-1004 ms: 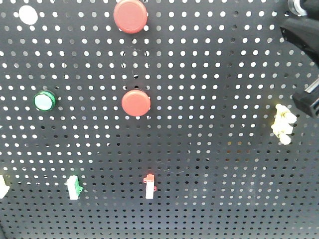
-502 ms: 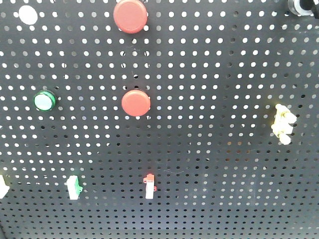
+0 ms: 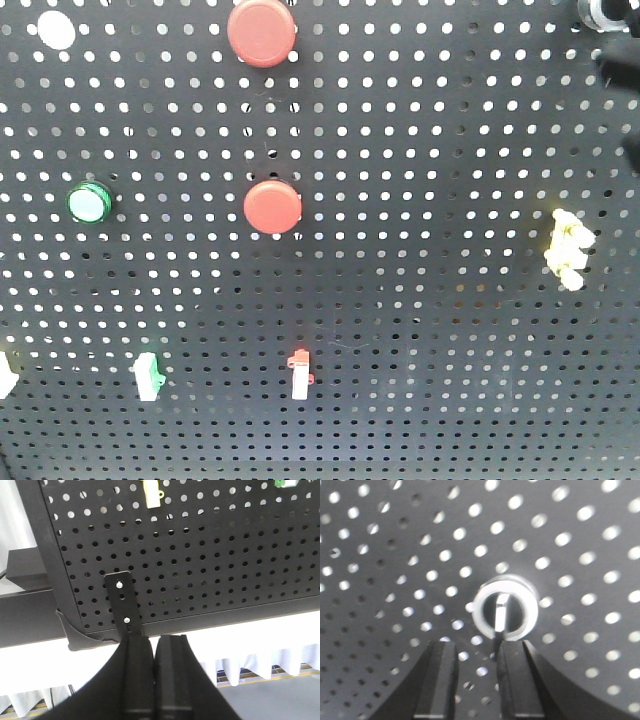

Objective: Rotate knob clockwise with right arm

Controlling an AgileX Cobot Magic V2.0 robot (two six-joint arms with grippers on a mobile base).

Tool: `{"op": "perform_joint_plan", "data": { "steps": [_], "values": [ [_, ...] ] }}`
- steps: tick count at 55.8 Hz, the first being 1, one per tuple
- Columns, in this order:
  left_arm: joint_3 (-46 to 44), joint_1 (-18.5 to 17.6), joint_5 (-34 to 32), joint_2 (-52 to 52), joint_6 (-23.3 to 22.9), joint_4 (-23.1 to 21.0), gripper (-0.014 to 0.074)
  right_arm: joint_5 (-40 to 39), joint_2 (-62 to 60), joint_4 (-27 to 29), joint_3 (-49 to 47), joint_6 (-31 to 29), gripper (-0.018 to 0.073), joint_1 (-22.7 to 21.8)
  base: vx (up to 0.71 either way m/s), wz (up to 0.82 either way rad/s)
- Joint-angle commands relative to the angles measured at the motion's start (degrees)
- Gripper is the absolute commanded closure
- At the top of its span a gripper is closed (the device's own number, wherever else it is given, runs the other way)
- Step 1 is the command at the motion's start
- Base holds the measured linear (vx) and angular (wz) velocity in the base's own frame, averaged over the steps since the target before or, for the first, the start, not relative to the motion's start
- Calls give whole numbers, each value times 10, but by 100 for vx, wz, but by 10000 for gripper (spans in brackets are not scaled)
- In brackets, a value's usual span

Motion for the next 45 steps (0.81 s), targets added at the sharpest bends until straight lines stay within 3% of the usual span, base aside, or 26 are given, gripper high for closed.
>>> {"op": "perform_joint_plan", "data": {
  "steps": [1, 11, 45],
  "values": [
    [19, -4, -49, -10, -1, -3, 603, -62, -6, -16, -17, 3, 284, 0, 0, 0],
    [19, -4, -49, -10, -1, -3, 603, -96, -2, -17, -17, 15, 286, 0, 0, 0],
    [19, -4, -49, -10, -1, -3, 603, -84, 24, -69, -17, 72, 333, -1, 0, 0]
  ]
}}
